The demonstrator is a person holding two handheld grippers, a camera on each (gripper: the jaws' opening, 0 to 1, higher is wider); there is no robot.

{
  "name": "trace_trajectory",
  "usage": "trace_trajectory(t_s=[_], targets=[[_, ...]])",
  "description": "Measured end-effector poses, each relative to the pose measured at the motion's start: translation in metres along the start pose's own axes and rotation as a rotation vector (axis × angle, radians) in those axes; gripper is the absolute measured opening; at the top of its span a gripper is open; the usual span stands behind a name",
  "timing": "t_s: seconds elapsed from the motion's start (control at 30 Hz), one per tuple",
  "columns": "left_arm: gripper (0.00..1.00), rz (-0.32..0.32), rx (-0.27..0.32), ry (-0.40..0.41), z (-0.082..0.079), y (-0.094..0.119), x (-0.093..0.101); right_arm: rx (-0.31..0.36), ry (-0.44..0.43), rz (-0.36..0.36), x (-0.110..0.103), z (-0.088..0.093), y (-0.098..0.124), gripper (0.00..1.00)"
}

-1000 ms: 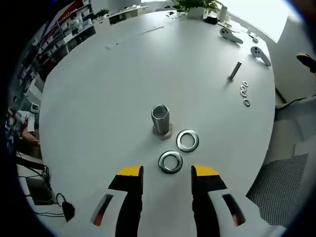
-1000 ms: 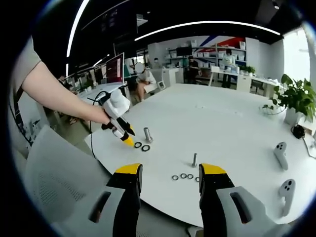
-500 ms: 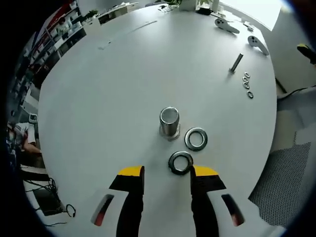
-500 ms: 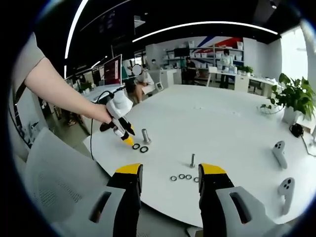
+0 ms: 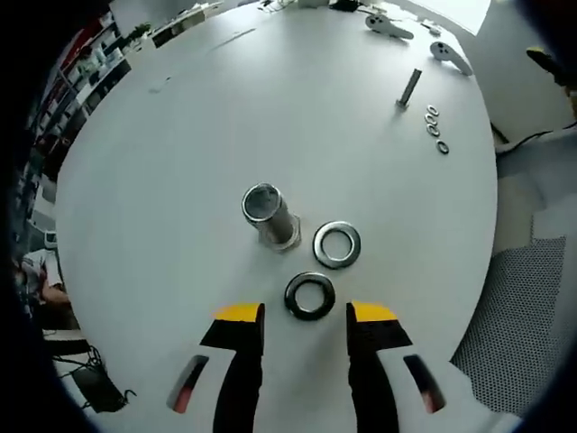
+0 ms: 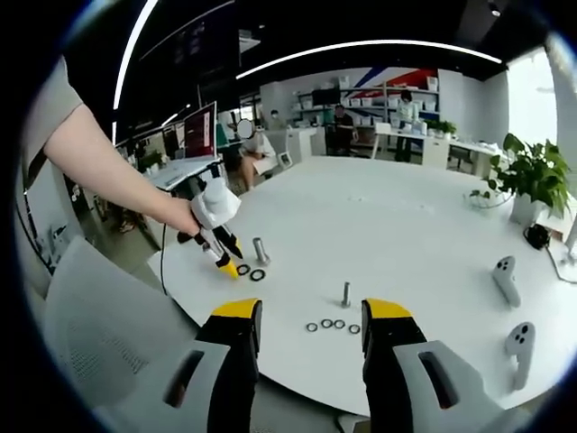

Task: Place the washer onto the threaded stud by aligning its center hole with the stud, sliding it down to the base, and recovering from edge contact or off-axis alignment until the washer reaches the visible bottom stop.

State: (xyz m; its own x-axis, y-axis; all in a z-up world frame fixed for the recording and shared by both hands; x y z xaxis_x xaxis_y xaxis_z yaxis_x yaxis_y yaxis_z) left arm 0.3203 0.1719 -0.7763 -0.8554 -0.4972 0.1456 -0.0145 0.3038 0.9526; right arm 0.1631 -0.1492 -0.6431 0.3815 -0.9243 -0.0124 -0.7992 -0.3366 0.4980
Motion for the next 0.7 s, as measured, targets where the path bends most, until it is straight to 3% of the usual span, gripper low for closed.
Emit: trace_trajectory(t_s=[0.23, 0.7], targets=[[0.33, 0.008, -0.014, -0.040, -0.006, -0.006, 0.003, -0.010, 0.005, -0.001, 0.000, 0.001, -0.001, 0.46], [0.33, 0.007, -0.092, -0.024, -0.015, -0.008, 0.003, -0.008, 0.000, -0.001, 0.000, 0.001, 0.000, 0.46]])
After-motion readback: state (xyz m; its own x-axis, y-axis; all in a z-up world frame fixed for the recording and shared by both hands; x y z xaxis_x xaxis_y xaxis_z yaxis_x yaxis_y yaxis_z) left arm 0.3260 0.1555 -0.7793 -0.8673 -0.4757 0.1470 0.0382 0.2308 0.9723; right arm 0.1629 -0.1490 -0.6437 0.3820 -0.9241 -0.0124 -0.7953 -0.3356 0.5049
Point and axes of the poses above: the point that each gripper's makers call its tool centre point, and the gripper's own axes: y roughly backward along the fingers, x roughly to its right, z roughly out of its underside, the point moved 10 cm from there along y, roughly backward along the fingers, and after that the axes turned 9 degrees about z, right-handed, at the moved point
